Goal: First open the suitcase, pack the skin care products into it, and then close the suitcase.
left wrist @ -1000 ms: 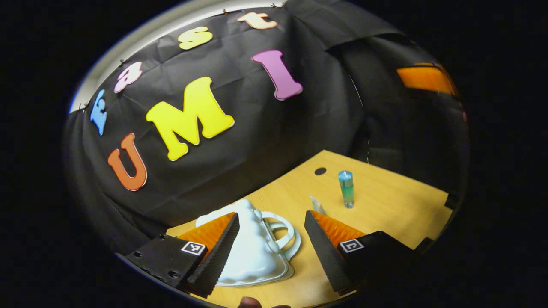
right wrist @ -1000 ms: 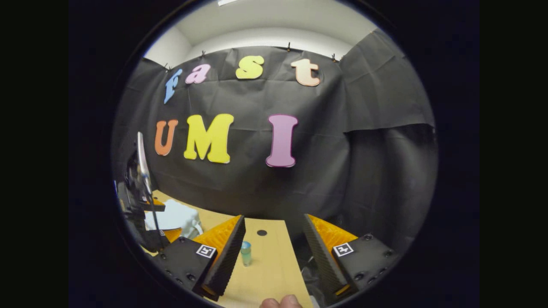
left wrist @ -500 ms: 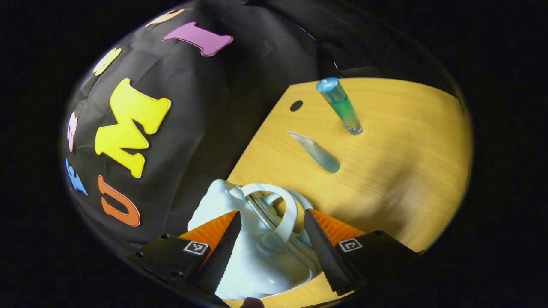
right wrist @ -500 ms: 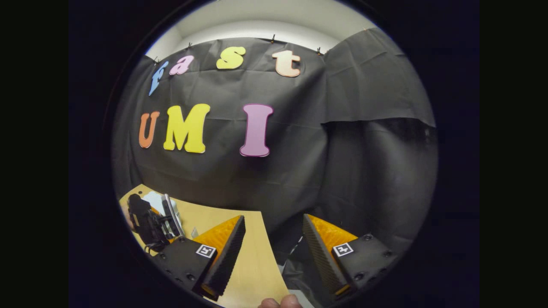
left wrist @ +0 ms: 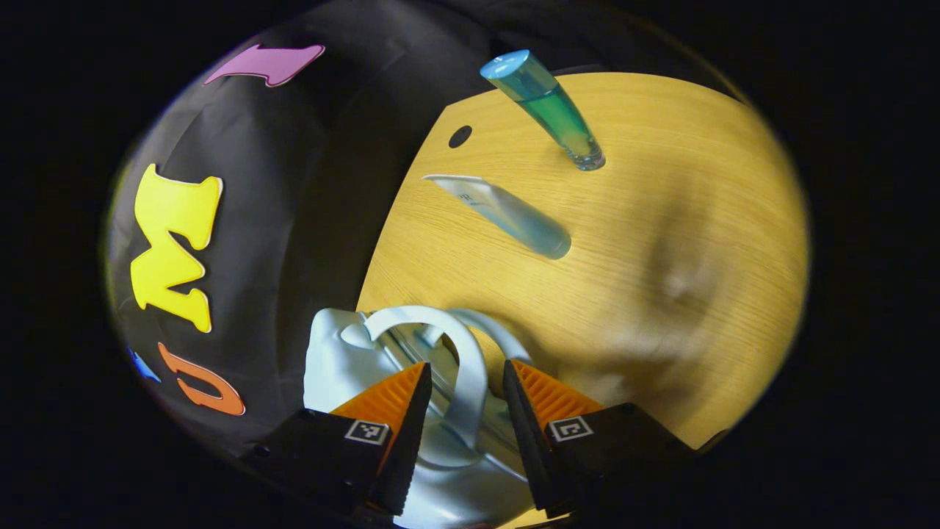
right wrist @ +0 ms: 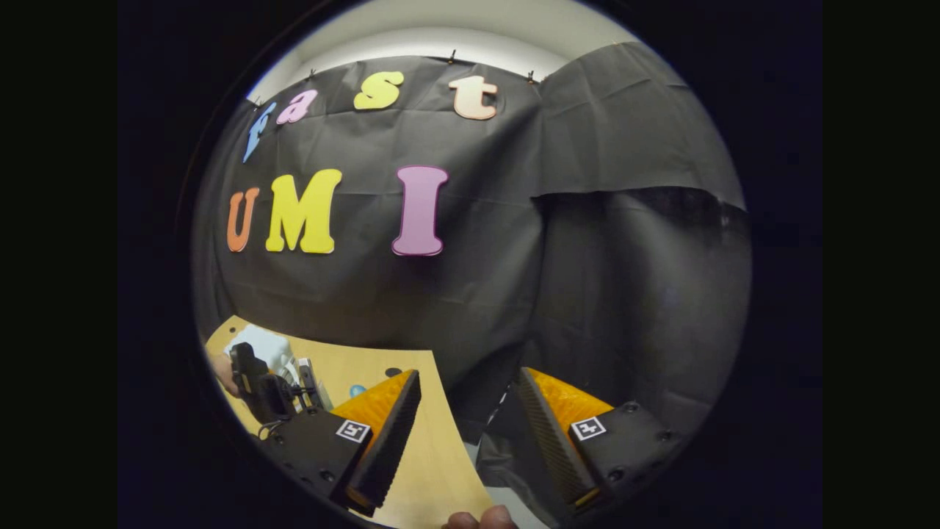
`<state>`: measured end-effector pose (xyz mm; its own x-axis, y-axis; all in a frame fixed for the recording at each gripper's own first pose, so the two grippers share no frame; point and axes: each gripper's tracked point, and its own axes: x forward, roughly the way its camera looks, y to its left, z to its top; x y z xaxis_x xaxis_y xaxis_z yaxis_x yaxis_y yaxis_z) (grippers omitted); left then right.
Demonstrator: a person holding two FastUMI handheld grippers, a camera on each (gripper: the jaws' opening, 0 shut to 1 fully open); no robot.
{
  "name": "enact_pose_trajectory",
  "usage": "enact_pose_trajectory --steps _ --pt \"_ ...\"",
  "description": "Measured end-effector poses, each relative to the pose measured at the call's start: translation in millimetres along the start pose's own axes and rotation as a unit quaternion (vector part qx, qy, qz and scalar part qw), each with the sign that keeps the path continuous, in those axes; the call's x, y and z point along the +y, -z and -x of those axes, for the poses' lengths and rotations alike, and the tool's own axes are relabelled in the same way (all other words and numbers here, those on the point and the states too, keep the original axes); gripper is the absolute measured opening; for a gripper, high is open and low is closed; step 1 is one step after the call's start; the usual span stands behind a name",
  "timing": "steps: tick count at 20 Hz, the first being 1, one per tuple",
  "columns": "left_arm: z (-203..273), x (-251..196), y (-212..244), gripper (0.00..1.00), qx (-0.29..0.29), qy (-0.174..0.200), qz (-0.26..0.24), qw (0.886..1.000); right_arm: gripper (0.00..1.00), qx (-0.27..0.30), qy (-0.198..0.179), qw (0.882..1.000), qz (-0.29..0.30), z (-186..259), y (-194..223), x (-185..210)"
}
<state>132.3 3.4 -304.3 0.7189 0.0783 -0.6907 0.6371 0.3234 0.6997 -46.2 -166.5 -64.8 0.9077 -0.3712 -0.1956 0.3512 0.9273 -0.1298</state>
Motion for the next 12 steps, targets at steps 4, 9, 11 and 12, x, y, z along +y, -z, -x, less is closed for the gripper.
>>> enact_pose_trajectory --steps 4,9,11,12 --pt "-3 5 -2 0.29 0.008 -0.014 -0.019 1.0 0.81 0.004 0.008 1.0 0.006 5 4 1" --pt "11 19 -6 0.17 -0.013 -0.032 -0.006 0.999 0.8 -0.003 0.005 1.0 0.009 13 1 10" --pt "25 36 -2 0.13 -0.029 -0.04 0.017 0.999 0.8 -0.002 0.003 1.0 0.009 14 2 14" --pt "34 49 -2 0.1 -0.038 -0.05 0.031 0.998 0.8 -0.001 -0.002 1.0 0.007 14 3 18"
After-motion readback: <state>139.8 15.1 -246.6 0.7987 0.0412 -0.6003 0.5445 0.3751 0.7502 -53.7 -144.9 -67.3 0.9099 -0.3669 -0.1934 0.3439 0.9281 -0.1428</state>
